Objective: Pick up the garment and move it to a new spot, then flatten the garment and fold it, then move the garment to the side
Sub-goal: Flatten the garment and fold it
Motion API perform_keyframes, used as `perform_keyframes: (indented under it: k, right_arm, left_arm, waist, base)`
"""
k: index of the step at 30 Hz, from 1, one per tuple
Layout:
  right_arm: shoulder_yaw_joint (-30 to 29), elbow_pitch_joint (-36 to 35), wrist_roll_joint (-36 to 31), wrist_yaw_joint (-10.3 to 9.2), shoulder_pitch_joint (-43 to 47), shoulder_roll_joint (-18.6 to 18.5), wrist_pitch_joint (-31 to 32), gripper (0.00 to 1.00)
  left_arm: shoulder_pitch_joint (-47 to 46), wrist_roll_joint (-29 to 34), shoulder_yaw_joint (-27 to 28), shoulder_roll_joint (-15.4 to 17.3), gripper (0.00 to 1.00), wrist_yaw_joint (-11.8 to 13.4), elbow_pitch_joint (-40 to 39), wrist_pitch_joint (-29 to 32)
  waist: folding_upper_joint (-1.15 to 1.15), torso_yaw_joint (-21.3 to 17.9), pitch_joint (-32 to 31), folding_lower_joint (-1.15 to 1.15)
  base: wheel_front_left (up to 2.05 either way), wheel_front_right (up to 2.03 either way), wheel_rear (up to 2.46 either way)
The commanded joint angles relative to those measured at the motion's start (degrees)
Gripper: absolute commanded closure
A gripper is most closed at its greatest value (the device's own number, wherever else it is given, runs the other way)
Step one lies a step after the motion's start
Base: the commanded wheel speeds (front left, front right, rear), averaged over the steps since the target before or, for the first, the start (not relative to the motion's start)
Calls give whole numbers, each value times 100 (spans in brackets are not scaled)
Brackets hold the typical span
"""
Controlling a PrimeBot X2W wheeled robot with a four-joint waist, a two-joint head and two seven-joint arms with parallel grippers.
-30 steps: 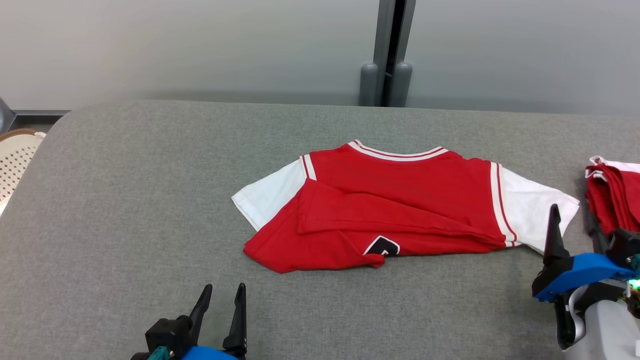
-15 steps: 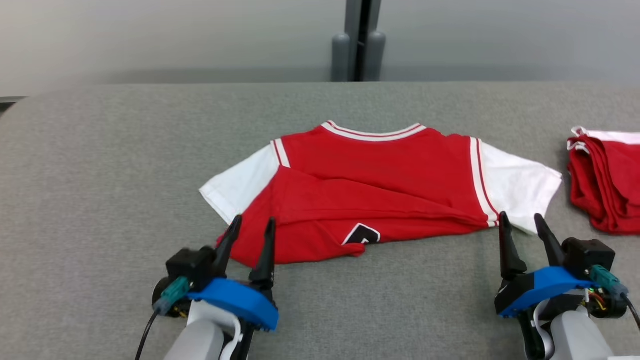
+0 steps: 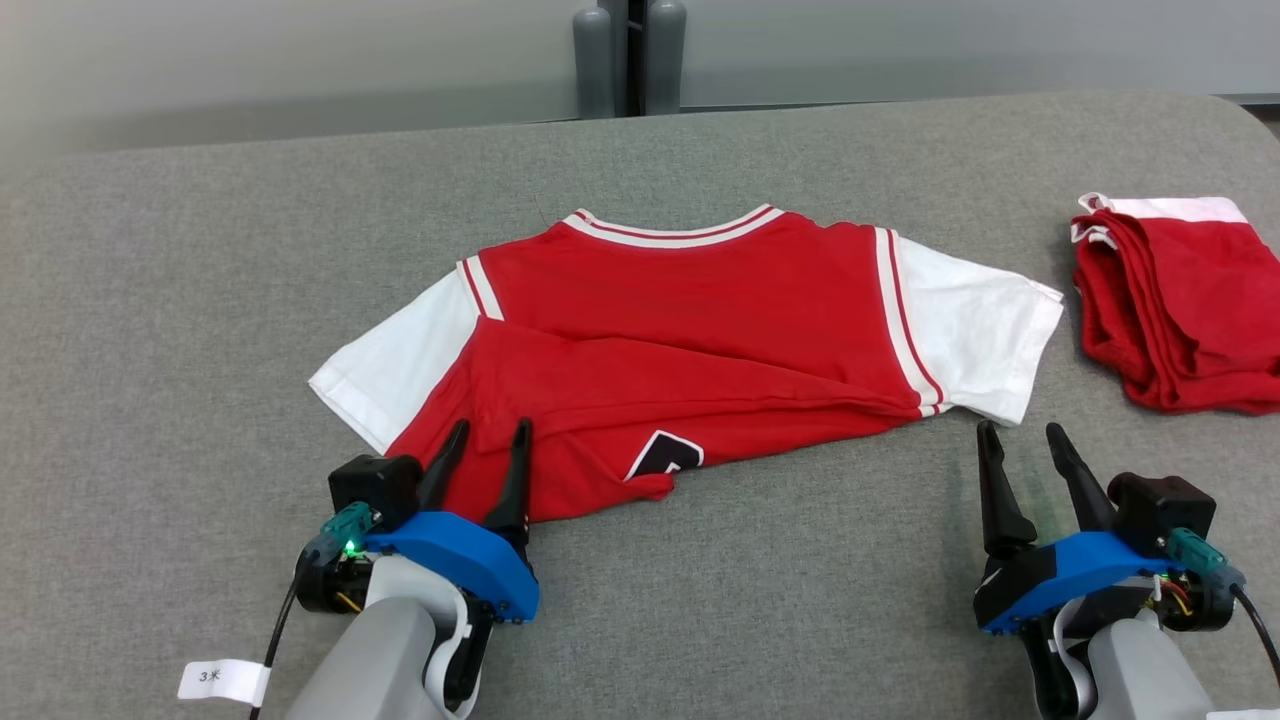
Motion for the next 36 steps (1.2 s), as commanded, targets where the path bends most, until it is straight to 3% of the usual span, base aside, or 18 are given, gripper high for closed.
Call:
perform_keyframes:
  k: [1, 2, 3, 4, 12, 25, 36]
  right_arm:
    - [5, -28, 25, 0, 9, -5, -19, 0]
    - [9, -21, 44, 0, -1, -5, -19, 0]
    - [18, 0, 53, 0, -18, -5, -19, 0]
    - [23, 13, 60, 0, -25, -5, -19, 0]
    - [-83, 174, 55, 0, 231, -4, -19, 0]
    - [-240, 314, 131, 0, 901, -5, -19, 0]
    - [56, 176, 294, 0, 1013, -7, -19, 0]
  left_arm:
    - [-98, -49, -25, 33, 0, -6, -14, -15]
    - [-123, -84, 3, 50, 0, -6, -61, -15]
    - [-122, -129, 33, 71, 76, -6, -143, -15]
    - [-96, -131, 16, 79, 100, -6, -173, -15]
    - [283, -315, -131, 97, 100, -6, -464, -15]
    - [1871, -44, 437, 277, 100, -3, -941, -15]
    - [2055, 605, 1339, 497, 100, 434, -991, -14]
  waist:
    - [0, -8, 6, 0]
    - [0, -19, 10, 0]
    - [0, -33, 10, 0]
    - [0, -35, 0, 0]
    - [0, 162, -449, 0]
    - [0, 770, -1452, 0]
    - [0, 653, -1546, 0]
  base:
    - [0, 0, 0]
    - [0, 0, 0]
    - [0, 0, 0]
    - [0, 0, 0]
    - [0, 0, 0]
    - [0, 0, 0]
    - [0, 0, 0]
